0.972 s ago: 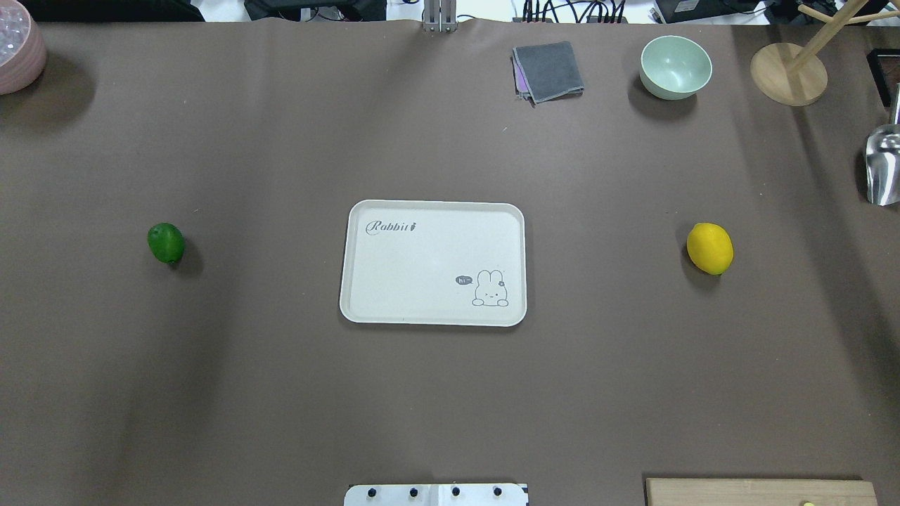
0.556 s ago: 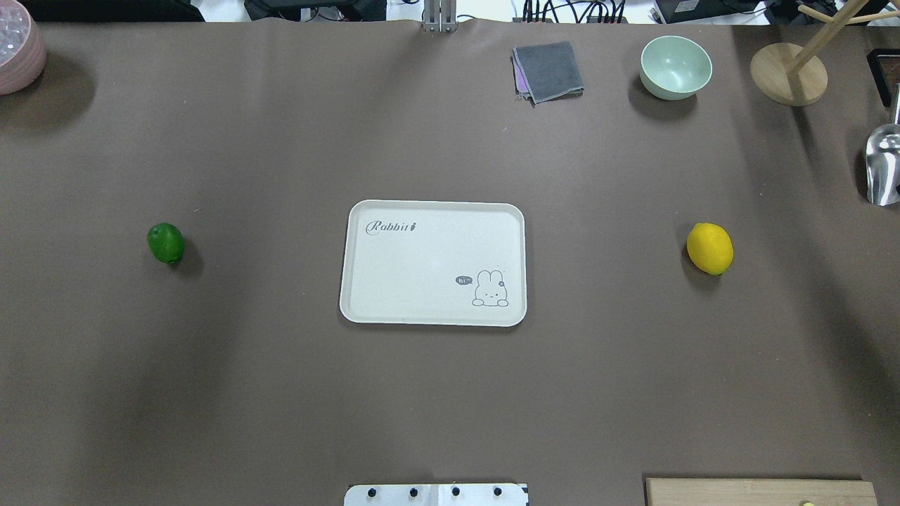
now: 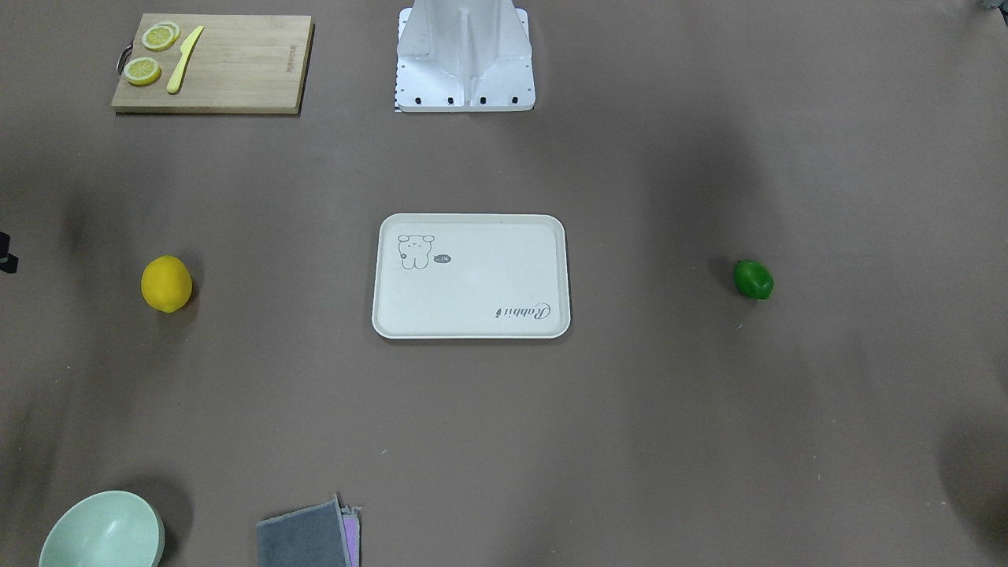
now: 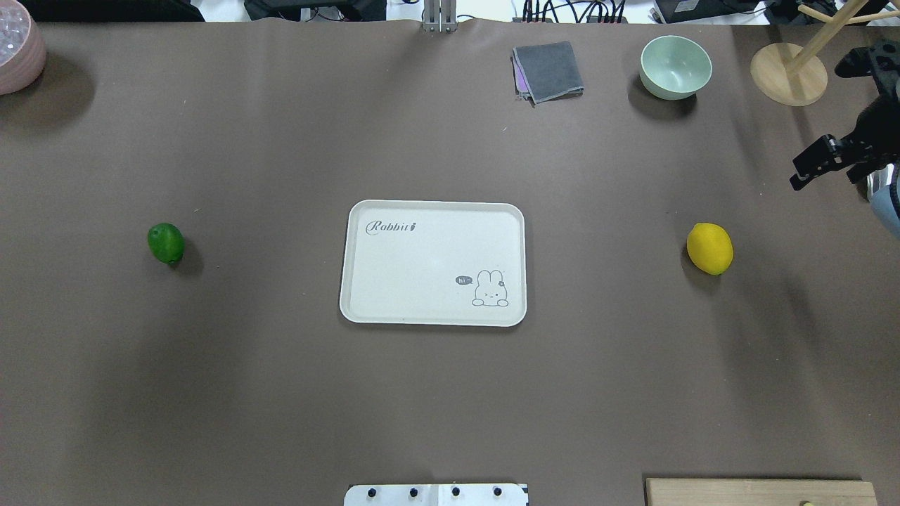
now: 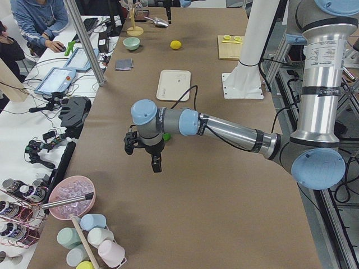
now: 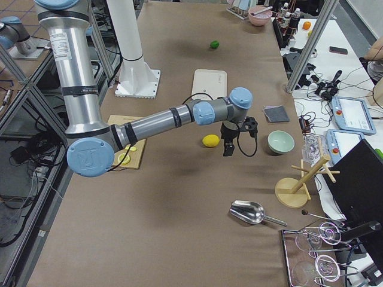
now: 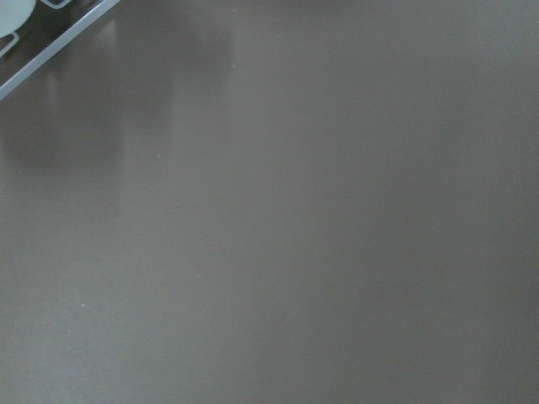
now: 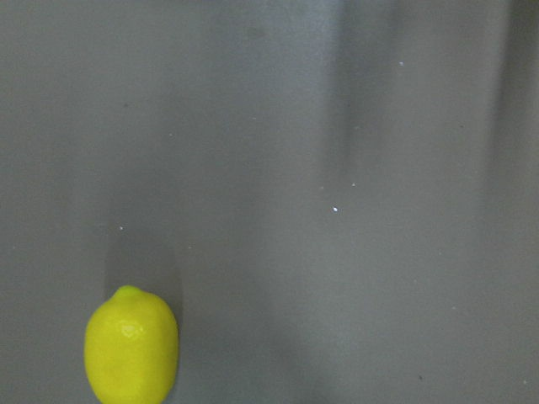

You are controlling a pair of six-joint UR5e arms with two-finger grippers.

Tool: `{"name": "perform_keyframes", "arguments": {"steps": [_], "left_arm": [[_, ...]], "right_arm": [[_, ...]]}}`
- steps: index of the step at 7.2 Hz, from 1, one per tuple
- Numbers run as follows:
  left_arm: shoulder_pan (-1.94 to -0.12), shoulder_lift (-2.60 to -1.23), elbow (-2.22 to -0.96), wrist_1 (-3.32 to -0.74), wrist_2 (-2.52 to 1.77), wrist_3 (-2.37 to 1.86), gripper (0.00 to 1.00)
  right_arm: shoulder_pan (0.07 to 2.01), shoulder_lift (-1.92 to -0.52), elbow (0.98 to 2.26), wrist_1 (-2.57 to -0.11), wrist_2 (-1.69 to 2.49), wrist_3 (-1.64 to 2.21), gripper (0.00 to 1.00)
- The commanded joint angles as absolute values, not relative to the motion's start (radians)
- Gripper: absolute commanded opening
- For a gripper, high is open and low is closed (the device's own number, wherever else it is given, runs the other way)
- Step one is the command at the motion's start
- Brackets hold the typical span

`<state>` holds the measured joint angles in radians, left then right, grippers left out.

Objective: Place all lemons on tray

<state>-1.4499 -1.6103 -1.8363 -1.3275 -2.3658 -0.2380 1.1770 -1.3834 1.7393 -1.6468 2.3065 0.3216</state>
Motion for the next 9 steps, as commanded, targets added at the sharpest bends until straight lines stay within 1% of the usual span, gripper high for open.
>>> {"name": "perform_keyframes", "arguments": {"steps": [1, 2, 5, 8, 9], "left_arm": [[-1.322, -1.692, -1.879, -1.312, -2.370, -0.457, 0.98], [-1.260, -1.739, -1.900, -1.312, -2.367, -0.557, 0.98], [-1.145, -1.851, -1.908, -1.312, -2.355, -0.739, 0.98], [-0.992, -1.884, -1.923, -1.318, -2.243, -0.862, 0.98], [-0.983, -1.872, -1.918, -1.337, -2.237, -0.847, 0.98]], "right_arm": [[1.108, -1.335, 1.679, -1.588, 2.283, 0.351, 0.99], [1.086, -1.321, 1.672, -1.588, 2.283, 0.356, 0.99], [1.019, -1.286, 1.631, -1.588, 2.283, 0.357, 0.99], [0.966, -1.279, 1.609, -1.588, 2.284, 0.356, 0.99], [0.956, -1.281, 1.599, -1.588, 2.284, 0.356, 0.99]]}}
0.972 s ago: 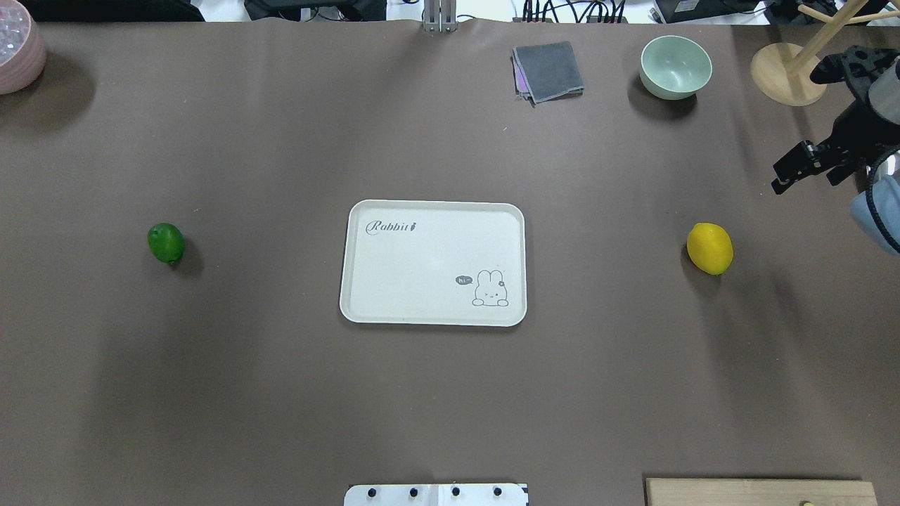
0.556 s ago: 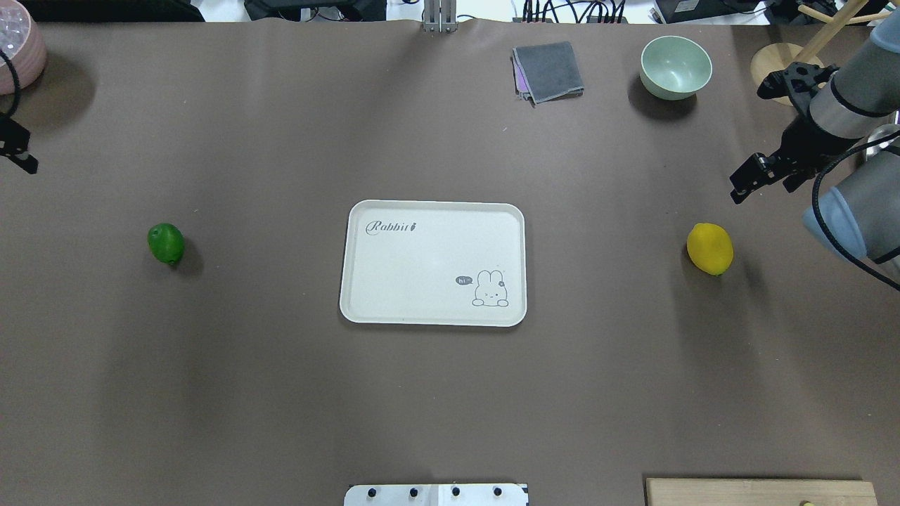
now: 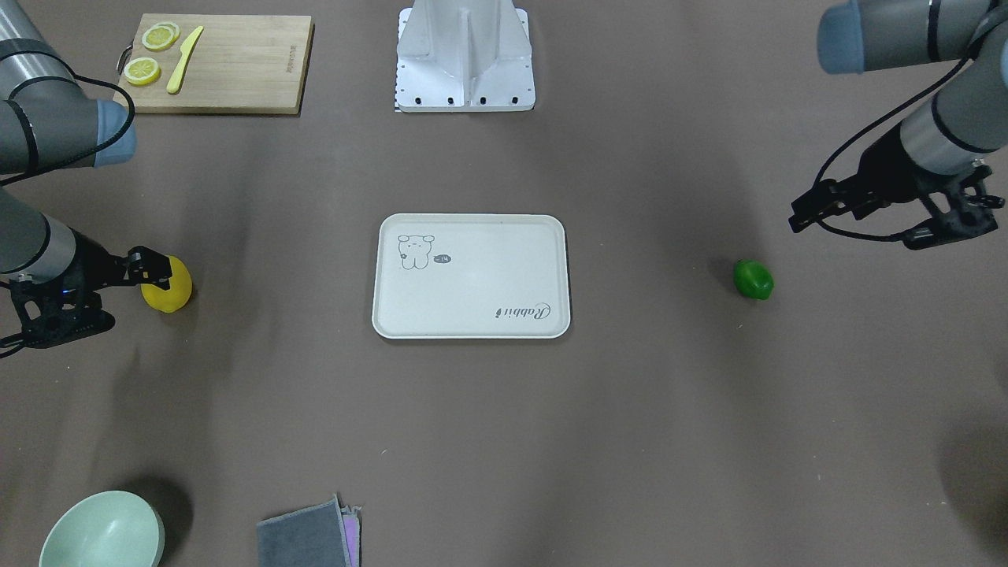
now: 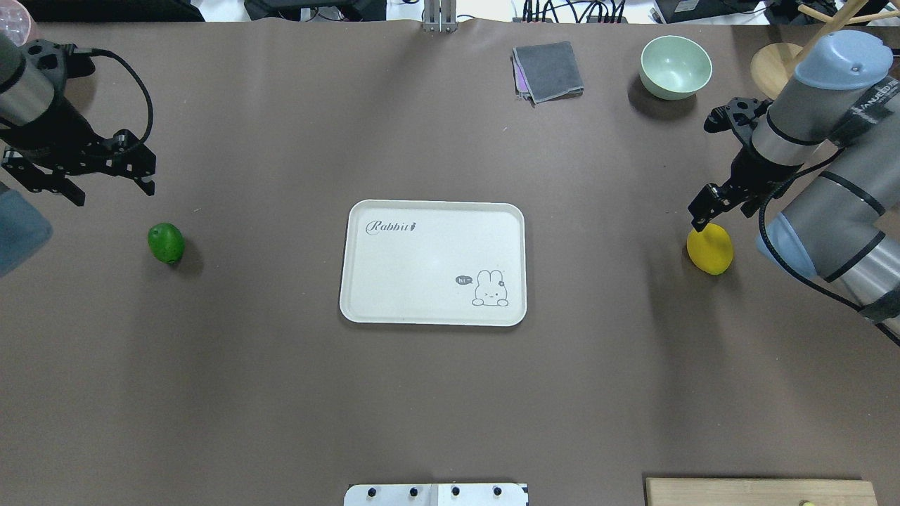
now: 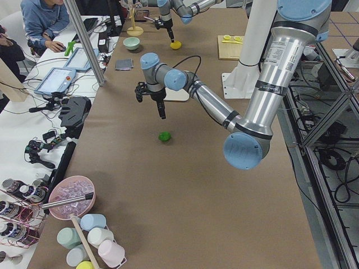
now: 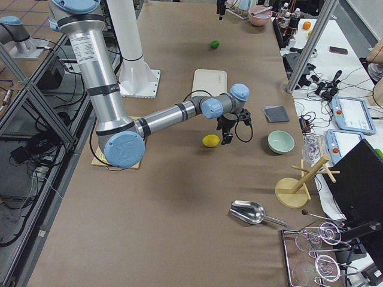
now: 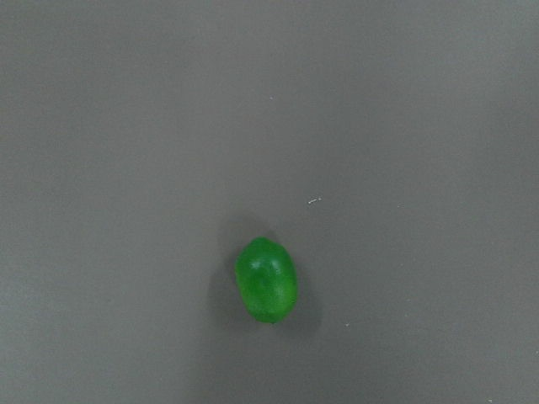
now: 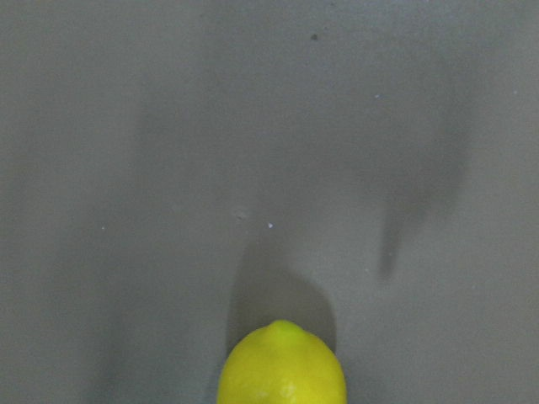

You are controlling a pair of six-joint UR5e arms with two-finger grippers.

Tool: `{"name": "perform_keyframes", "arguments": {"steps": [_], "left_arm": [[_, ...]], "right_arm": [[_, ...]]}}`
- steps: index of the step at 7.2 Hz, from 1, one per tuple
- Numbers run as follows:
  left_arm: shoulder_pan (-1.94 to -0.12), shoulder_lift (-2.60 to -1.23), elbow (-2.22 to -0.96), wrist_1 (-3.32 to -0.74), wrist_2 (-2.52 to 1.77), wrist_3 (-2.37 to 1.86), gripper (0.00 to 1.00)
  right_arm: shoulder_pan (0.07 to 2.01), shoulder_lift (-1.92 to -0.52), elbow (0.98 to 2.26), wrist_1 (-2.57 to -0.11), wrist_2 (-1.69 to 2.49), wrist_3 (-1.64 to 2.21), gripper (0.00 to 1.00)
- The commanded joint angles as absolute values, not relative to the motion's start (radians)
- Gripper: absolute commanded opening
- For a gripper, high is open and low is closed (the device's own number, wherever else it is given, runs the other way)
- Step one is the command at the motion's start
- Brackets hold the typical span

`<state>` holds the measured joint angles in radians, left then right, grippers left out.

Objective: Place all lemons on tray

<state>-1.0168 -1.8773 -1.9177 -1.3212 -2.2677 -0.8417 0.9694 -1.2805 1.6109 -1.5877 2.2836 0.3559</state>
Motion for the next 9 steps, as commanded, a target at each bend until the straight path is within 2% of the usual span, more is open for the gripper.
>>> {"name": "perform_keyframes", "arguments": {"steps": [1, 3, 5, 6, 8, 9], "left_arm": [[-0.982, -1.824, -1.904, -1.421, -2.237, -0.829, 0.98], [-0.979, -1.743, -1.833, -1.618, -2.237, -0.836, 0.97], [-0.959, -1.744, -1.798, -1.629, -2.237, -0.850, 0.97], [-0.951, -1.752, -1.781, -1.635, -2.220, -0.853, 0.97], [-0.919, -1.752, -1.717, -1.743, -2.203, -0.929, 0.96], [-0.896, -1.753, -1.692, -1.800, -2.201, -0.972, 0.96]], "right_arm": [[0.947, -1.281, 1.585, -1.588, 2.284, 0.354, 0.99], [0.930, -1.279, 1.565, -1.588, 2.281, 0.354, 0.99], [0.917, -1.272, 1.552, -1.588, 2.283, 0.353, 0.98], [0.913, -1.269, 1.543, -1.589, 2.283, 0.345, 0.92], [0.911, -1.269, 1.548, -1.591, 2.287, 0.341, 0.34], [0.911, -1.269, 1.552, -1.595, 2.287, 0.341, 0.27]]}}
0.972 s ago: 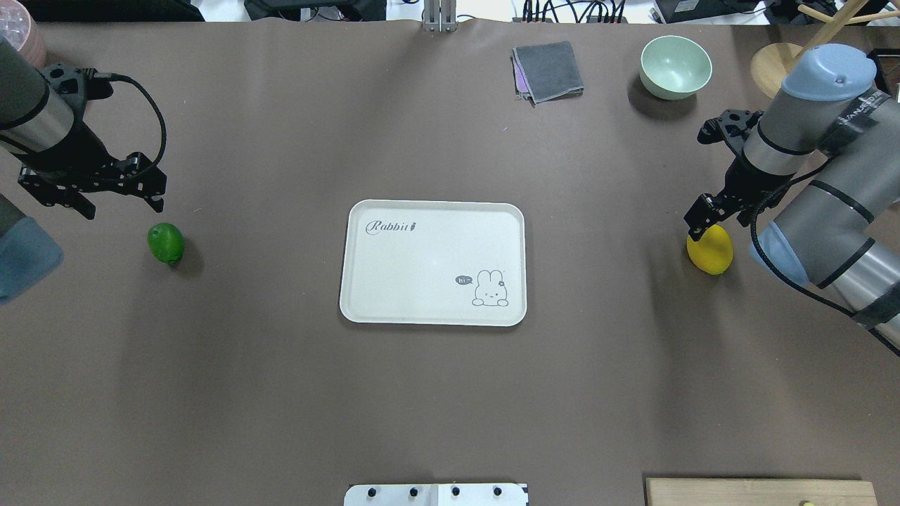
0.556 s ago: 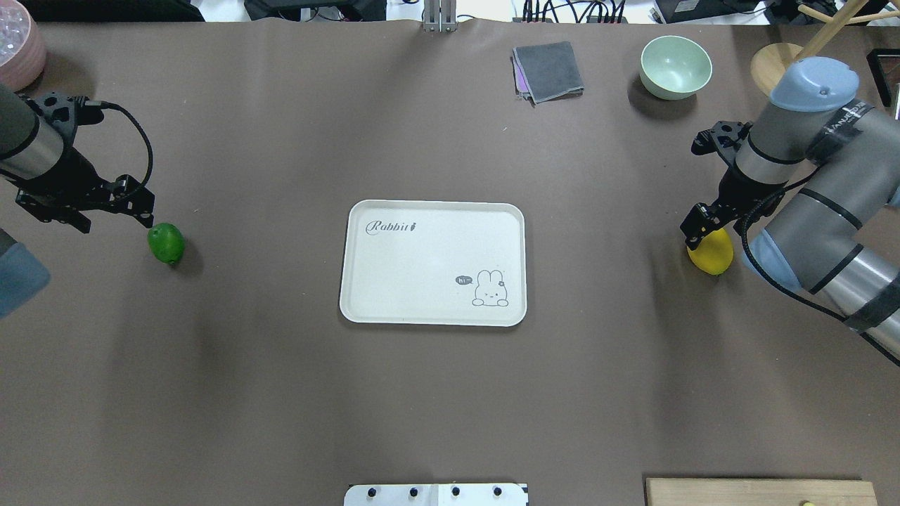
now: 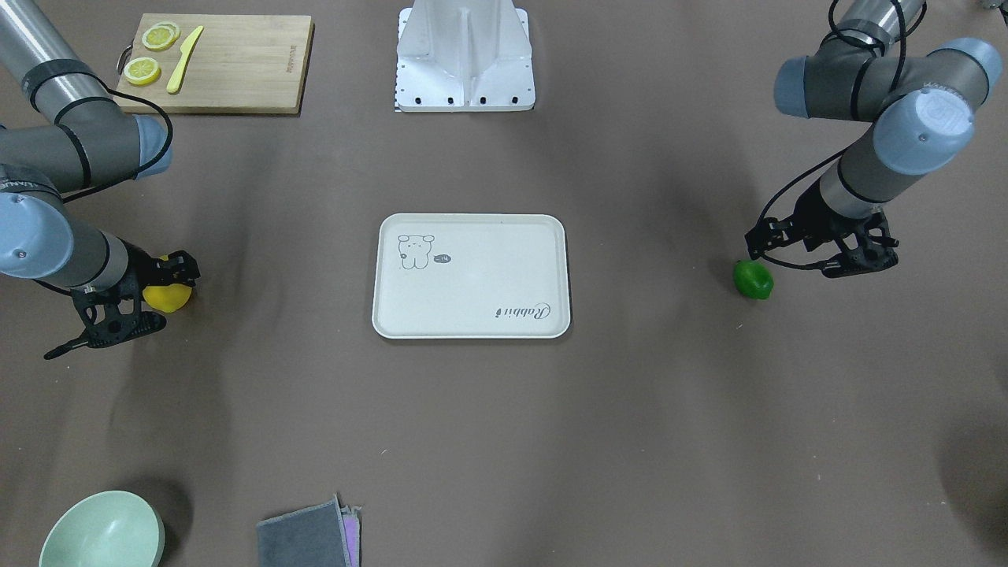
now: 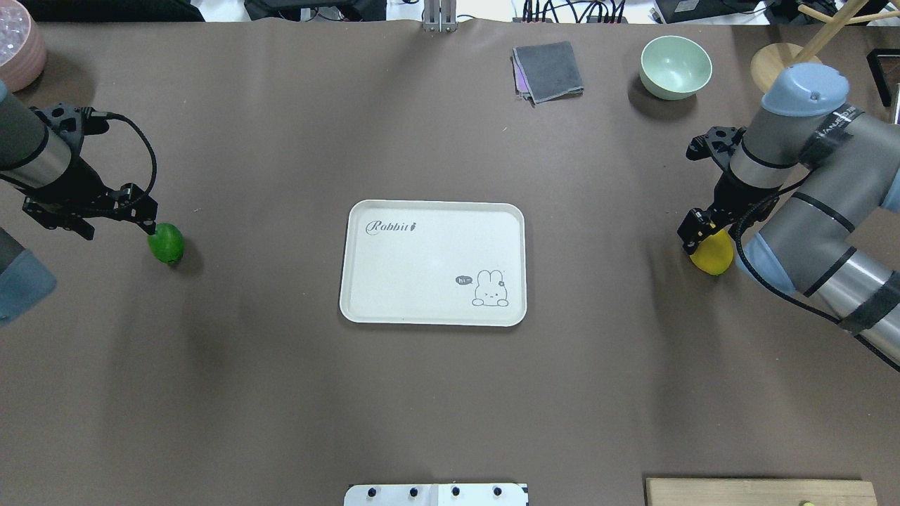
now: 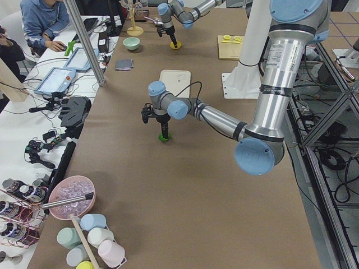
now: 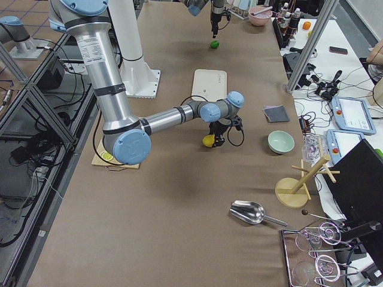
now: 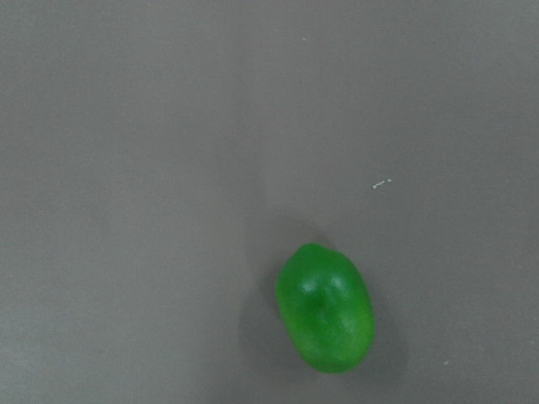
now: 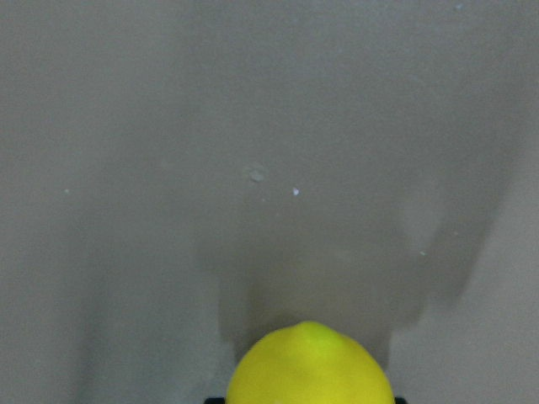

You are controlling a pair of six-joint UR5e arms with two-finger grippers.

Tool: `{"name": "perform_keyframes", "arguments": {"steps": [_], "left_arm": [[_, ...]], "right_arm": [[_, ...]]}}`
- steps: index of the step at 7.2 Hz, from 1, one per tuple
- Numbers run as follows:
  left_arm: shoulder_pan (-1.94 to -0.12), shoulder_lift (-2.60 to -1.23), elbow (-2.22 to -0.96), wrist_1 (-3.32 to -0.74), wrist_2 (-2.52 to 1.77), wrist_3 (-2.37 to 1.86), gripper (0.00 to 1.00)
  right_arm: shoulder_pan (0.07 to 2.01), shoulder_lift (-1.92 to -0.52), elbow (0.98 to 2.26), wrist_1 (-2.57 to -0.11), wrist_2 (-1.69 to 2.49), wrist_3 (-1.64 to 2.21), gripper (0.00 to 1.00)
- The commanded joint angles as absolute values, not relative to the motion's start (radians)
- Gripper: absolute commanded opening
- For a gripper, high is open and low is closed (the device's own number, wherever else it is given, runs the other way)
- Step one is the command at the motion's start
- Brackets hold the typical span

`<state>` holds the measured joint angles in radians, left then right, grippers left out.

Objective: Place all lemons on tray

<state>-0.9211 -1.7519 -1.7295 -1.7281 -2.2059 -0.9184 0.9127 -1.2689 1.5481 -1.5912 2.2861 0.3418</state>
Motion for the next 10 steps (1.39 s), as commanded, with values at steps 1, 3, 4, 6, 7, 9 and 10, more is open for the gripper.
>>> {"name": "perform_keyframes", "arguments": {"steps": [1, 3, 4, 6, 7, 9, 10], "left_arm": [[-0.891, -1.755, -1.687, -1.807, -2.201, -0.976, 0.95], [-0.873, -1.761, -1.678, -1.810, -2.174, -0.991, 0.93], [-0.864, -1.761, -1.671, -1.810, -2.166, -0.992, 0.91], [-0.861, -1.761, -1.667, -1.812, -2.166, -0.992, 0.68], [-0.859, -1.761, -1.664, -1.822, -2.166, -0.991, 0.50], [-0.859, -1.763, -1.652, -1.841, -2.166, -0.991, 0.00], [-0.859, -1.767, -1.652, -1.841, -2.167, -0.989, 0.00]], "right_arm": [[0.911, -1.269, 1.555, -1.595, 2.290, 0.341, 0.25], [0.939, -1.267, 1.636, -1.594, 2.296, 0.339, 0.25], [0.934, -1.258, 1.688, -1.589, 2.295, 0.339, 0.25], [0.916, -1.194, 1.739, -1.577, 2.296, 0.324, 0.25], [0.875, -1.168, 1.746, -1.525, 2.290, 0.324, 0.25], [0.806, -1.120, 1.733, -1.409, 2.287, 0.327, 0.25], [0.767, -1.111, 1.723, -1.358, 2.287, 0.325, 0.25]]}}
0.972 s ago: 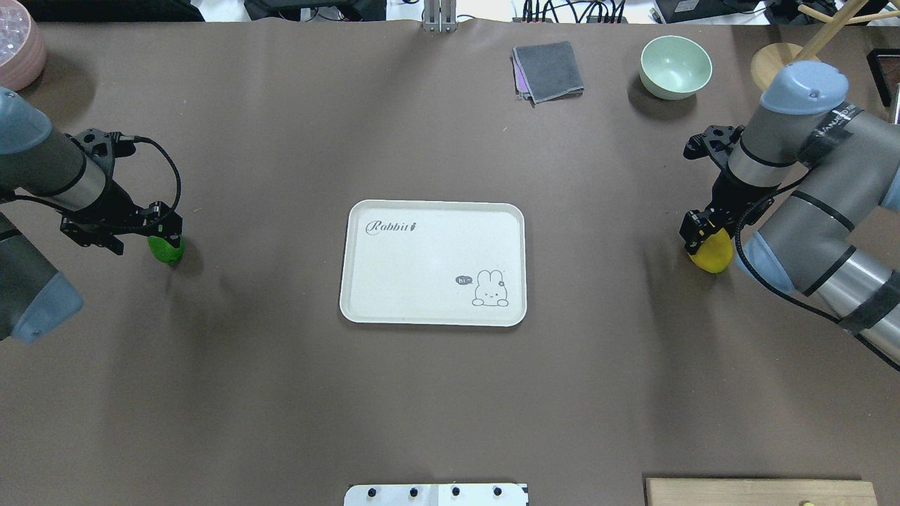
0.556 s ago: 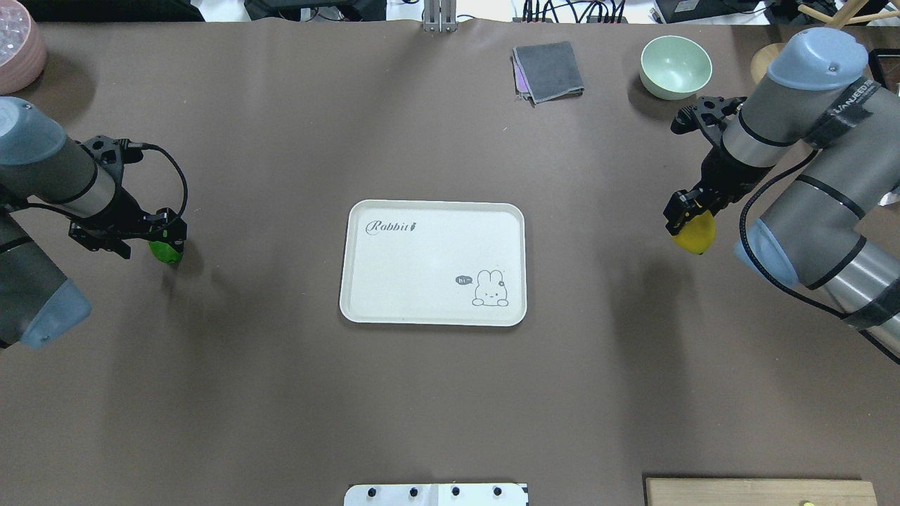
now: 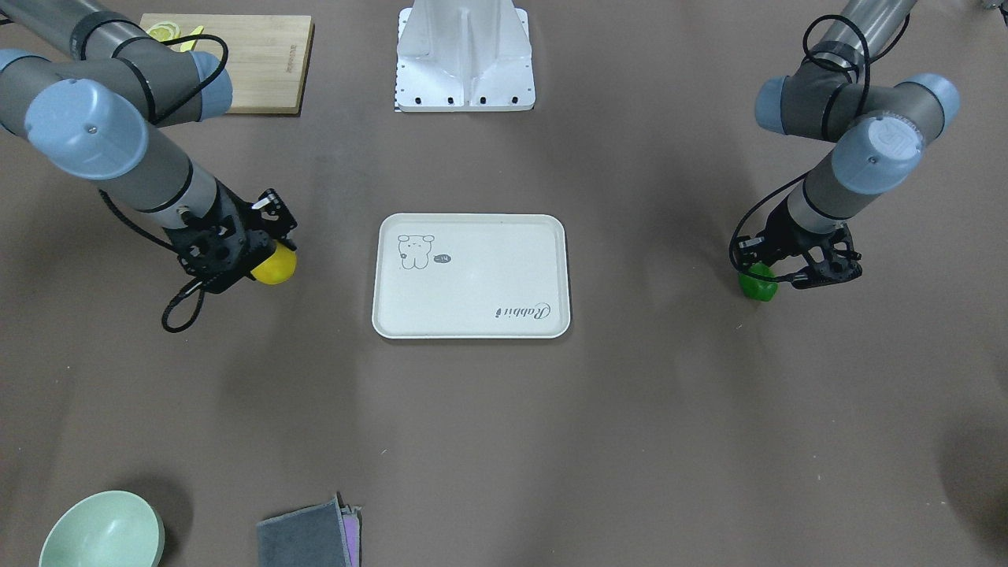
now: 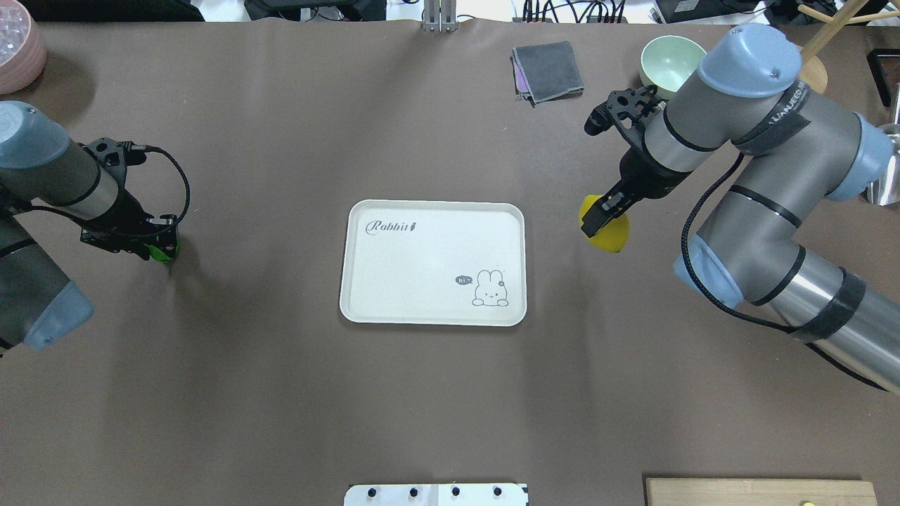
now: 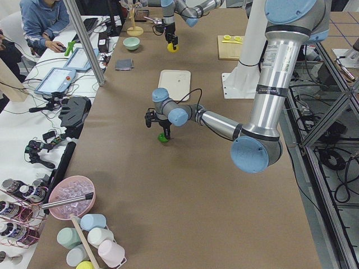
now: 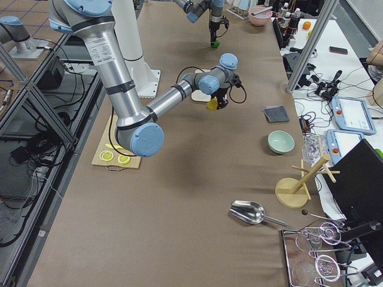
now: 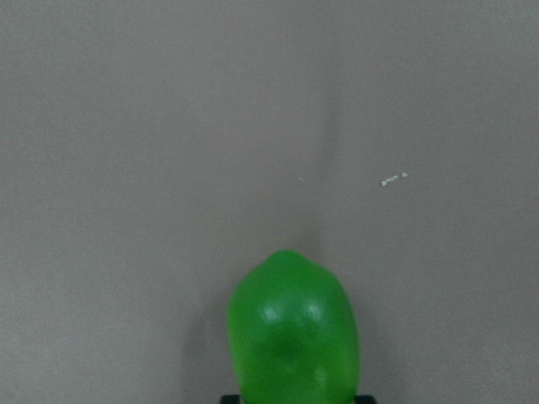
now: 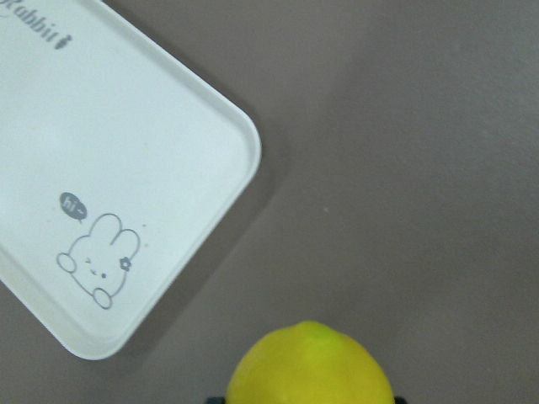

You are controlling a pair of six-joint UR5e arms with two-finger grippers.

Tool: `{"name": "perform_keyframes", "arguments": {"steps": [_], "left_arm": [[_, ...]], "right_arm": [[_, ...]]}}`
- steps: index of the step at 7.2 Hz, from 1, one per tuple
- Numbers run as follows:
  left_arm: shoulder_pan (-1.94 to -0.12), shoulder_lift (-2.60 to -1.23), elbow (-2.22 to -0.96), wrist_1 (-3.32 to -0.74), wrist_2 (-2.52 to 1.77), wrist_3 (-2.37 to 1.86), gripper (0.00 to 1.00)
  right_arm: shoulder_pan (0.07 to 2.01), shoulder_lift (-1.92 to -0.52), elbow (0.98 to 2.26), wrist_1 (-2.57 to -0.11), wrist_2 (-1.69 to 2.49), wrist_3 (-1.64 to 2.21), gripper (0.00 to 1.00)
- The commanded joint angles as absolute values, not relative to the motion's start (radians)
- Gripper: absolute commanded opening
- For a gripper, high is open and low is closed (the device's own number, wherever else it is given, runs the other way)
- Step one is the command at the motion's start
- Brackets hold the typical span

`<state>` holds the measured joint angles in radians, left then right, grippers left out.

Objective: Place all lemons on tray

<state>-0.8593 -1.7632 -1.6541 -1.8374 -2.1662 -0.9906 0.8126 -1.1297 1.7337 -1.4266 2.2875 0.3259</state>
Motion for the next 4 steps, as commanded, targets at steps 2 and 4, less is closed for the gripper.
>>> {"name": "perform_keyframes", "arguments": {"steps": [2, 4], "left_arm": [[-0.865, -1.775, -1.666, -1.827, -2.224, -0.976, 0.00], [-0.935, -1.778, -1.686, -1.774, -2.299, -0.945, 0.00]], "right_arm": [[0.709, -1.082, 1.657, -1.222, 2.264, 0.315, 0.26], [0.693, -1.011, 1.544, -1.126, 2.231, 0.241, 0.26]]}}
